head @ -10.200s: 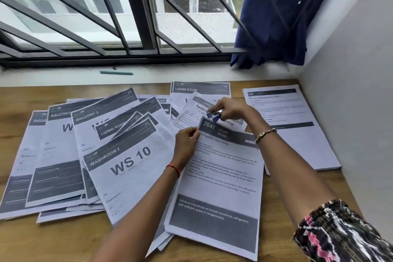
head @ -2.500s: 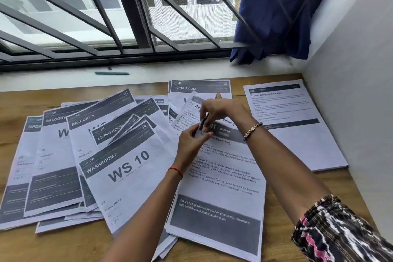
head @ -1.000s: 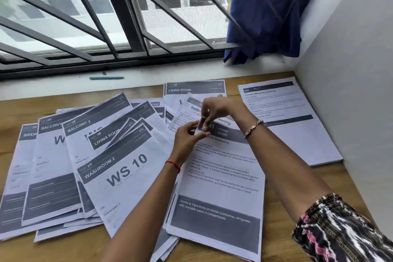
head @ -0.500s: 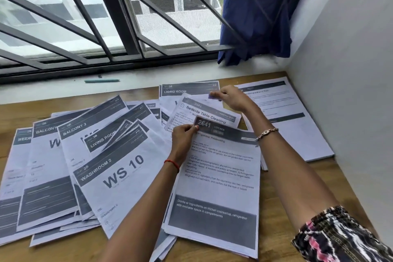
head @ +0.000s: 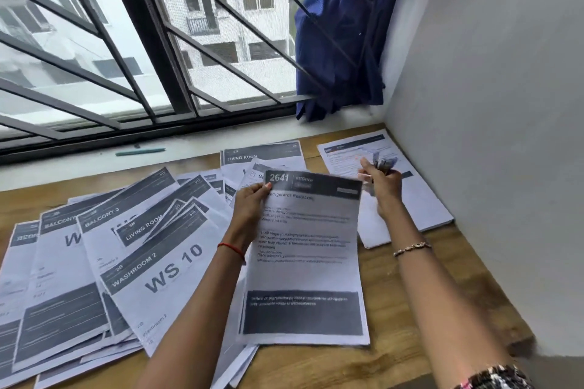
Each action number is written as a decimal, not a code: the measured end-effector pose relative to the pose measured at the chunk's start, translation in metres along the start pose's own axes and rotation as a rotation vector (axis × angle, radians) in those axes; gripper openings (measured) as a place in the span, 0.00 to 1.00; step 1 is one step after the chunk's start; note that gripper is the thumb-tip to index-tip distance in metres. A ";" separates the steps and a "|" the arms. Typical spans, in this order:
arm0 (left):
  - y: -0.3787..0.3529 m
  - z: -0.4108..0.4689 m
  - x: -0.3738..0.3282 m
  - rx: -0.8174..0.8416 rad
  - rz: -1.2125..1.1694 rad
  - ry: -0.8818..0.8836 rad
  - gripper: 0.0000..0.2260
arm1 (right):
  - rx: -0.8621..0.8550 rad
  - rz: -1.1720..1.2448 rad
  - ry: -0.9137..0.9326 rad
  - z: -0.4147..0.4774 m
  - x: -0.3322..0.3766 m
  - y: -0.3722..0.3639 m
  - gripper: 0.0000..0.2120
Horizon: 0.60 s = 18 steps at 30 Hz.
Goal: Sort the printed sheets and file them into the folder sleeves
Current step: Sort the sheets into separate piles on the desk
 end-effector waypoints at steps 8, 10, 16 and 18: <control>-0.009 -0.001 -0.004 -0.009 -0.196 0.106 0.08 | 0.325 0.187 -0.194 -0.037 -0.035 0.022 0.11; -0.011 0.001 -0.005 -0.035 -0.255 0.139 0.07 | 0.311 0.154 -0.205 -0.041 -0.042 0.030 0.12; -0.029 0.012 -0.008 -0.041 -0.408 0.239 0.07 | 0.265 0.016 -0.121 -0.039 -0.057 0.052 0.17; -0.036 0.017 -0.010 -0.044 -0.421 0.213 0.07 | 0.215 0.039 -0.081 -0.029 -0.050 0.061 0.18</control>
Point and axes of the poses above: each hand's wrist, its own z-axis towards the middle knuckle, its own y-axis out of the back of the hand, x = y × z, the point moved 6 cm from there along z, towards the middle knuckle, and after that the axes turned 4 degrees about y, right-handed, at the moved point
